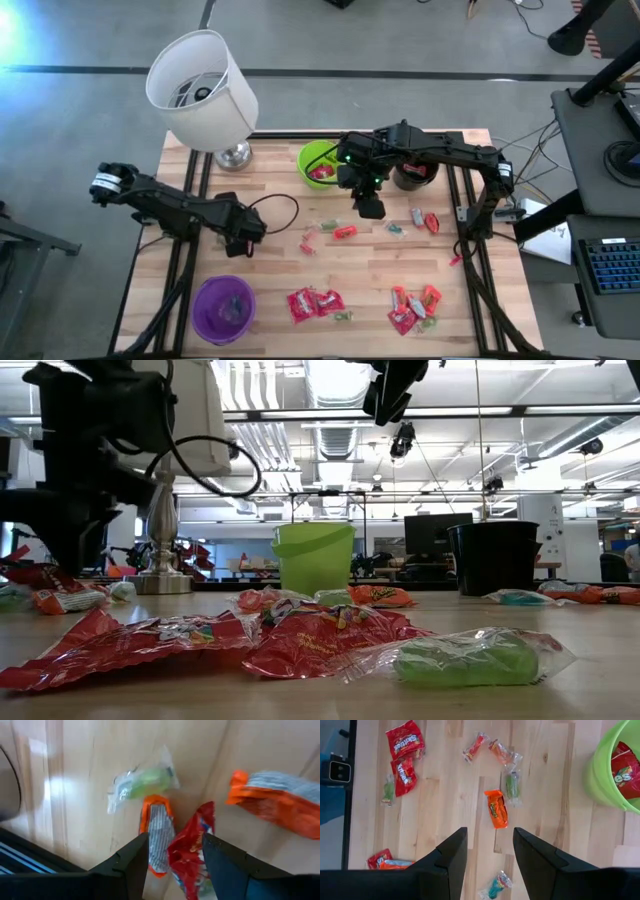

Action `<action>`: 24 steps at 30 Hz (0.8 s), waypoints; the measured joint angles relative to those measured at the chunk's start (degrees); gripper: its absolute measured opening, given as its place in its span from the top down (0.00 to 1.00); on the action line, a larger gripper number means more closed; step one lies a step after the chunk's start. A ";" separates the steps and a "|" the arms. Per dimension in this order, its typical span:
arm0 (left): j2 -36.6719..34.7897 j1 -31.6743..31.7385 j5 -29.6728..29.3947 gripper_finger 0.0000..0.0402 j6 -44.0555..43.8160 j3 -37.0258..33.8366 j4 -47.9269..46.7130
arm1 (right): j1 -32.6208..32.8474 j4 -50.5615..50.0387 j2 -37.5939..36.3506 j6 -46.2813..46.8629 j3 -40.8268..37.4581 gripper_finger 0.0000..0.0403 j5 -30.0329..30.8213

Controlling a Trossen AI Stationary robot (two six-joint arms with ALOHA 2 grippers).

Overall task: Sort candy
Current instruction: Put the red candy into the green bucket

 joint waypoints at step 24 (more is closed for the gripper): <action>0.07 6.36 1.82 0.75 1.15 -3.12 2.37 | 0.00 -1.31 -2.88 0.49 0.00 0.63 -0.04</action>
